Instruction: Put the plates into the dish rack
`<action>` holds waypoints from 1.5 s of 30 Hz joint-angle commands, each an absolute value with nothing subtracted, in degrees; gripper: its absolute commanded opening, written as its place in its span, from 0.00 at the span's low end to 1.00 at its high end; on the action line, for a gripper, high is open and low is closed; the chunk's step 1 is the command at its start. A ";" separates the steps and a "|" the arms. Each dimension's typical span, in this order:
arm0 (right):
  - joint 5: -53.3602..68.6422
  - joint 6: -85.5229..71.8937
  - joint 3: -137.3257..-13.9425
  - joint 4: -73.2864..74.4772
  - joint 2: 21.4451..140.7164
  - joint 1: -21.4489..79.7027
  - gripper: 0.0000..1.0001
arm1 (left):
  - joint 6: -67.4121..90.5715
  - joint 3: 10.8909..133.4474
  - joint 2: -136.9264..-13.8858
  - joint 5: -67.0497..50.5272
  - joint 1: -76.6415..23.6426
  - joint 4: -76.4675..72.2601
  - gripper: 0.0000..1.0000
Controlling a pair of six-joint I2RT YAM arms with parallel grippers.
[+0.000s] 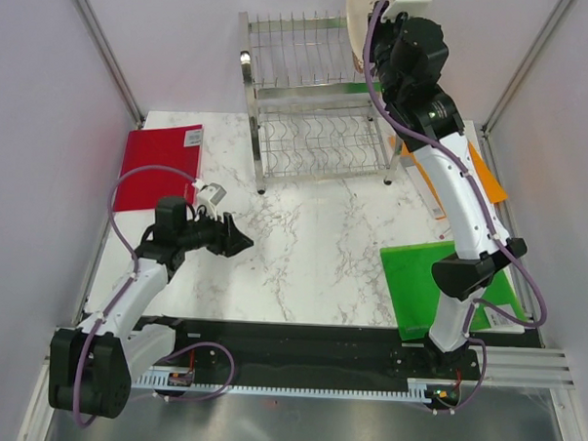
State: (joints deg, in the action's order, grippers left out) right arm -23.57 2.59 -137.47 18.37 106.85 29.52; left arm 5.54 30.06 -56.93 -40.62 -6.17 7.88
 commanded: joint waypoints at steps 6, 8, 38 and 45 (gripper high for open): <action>-29.09 8.17 -138.87 4.39 107.14 30.06 0.00 | 7.38 30.06 -58.53 -42.10 -5.98 3.25 0.64; -29.71 8.52 -138.87 4.66 107.84 30.23 0.00 | 7.21 29.97 -58.88 -42.10 -5.98 3.08 0.64; -33.75 10.55 -138.86 6.15 115.05 30.85 0.00 | 7.47 29.27 -60.73 -41.49 -5.98 0.44 0.64; -34.19 11.51 -139.31 6.15 117.33 30.94 0.00 | 7.47 29.53 -61.35 -41.48 -5.98 0.35 0.64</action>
